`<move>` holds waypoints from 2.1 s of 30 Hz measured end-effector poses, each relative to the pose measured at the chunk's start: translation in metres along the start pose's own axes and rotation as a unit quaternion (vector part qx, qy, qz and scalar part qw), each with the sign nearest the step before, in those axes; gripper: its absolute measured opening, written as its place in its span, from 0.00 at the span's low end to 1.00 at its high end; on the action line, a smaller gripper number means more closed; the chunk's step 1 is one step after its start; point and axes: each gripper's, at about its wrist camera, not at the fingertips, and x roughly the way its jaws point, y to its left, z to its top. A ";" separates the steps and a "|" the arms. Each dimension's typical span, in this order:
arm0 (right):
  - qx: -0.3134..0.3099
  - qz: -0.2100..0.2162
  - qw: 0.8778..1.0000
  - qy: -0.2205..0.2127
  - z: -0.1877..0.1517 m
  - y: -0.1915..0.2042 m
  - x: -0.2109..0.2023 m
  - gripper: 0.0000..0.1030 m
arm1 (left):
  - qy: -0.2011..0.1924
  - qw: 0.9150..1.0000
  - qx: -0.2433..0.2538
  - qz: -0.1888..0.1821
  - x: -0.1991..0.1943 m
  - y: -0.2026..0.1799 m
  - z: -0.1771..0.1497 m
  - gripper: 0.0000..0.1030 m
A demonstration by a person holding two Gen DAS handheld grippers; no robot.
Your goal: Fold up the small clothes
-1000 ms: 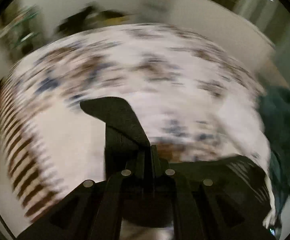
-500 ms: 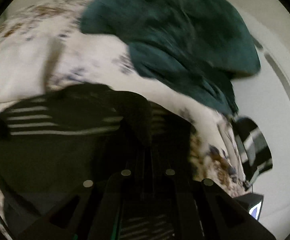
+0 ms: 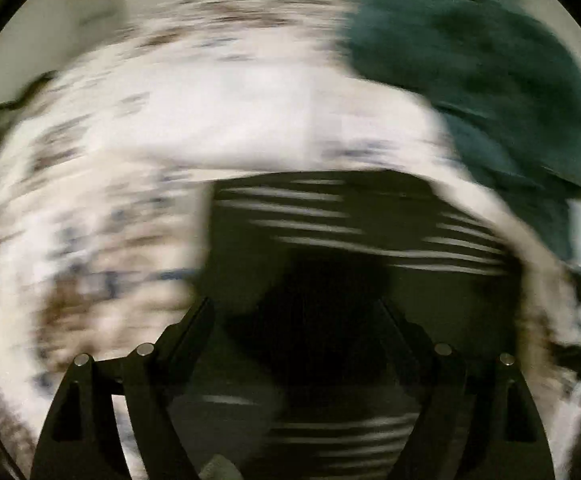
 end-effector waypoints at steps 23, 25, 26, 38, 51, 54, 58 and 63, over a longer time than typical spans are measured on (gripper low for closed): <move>0.014 -0.098 0.995 -0.034 0.077 -0.103 -0.054 0.10 | 0.061 0.993 -0.047 0.089 0.094 0.067 0.008 0.79; 0.027 -0.107 0.993 -0.038 0.082 -0.114 -0.057 0.10 | 0.067 0.993 -0.042 0.091 0.103 0.065 0.010 0.79; 0.030 -0.110 0.993 -0.042 0.086 -0.119 -0.060 0.10 | 0.071 0.993 -0.039 0.091 0.108 0.064 0.010 0.79; 0.028 -0.108 0.992 -0.059 0.091 -0.121 -0.097 0.62 | 0.070 0.991 0.025 0.113 0.113 0.048 0.009 0.79; -0.016 -0.187 0.982 -0.016 0.035 -0.089 -0.061 0.05 | 0.074 0.988 0.069 0.117 0.128 0.031 -0.005 0.79; 0.020 -0.188 0.982 0.012 -0.003 -0.104 -0.066 0.05 | 0.078 0.988 0.070 0.114 0.133 0.039 -0.004 0.83; 0.064 -0.158 0.984 0.047 -0.011 -0.136 -0.082 0.23 | 0.082 0.989 0.052 0.114 0.135 0.053 0.004 0.83; 0.074 -0.119 0.990 -0.023 0.020 -0.124 -0.114 0.49 | 0.089 0.992 0.041 0.081 0.133 0.050 0.011 0.83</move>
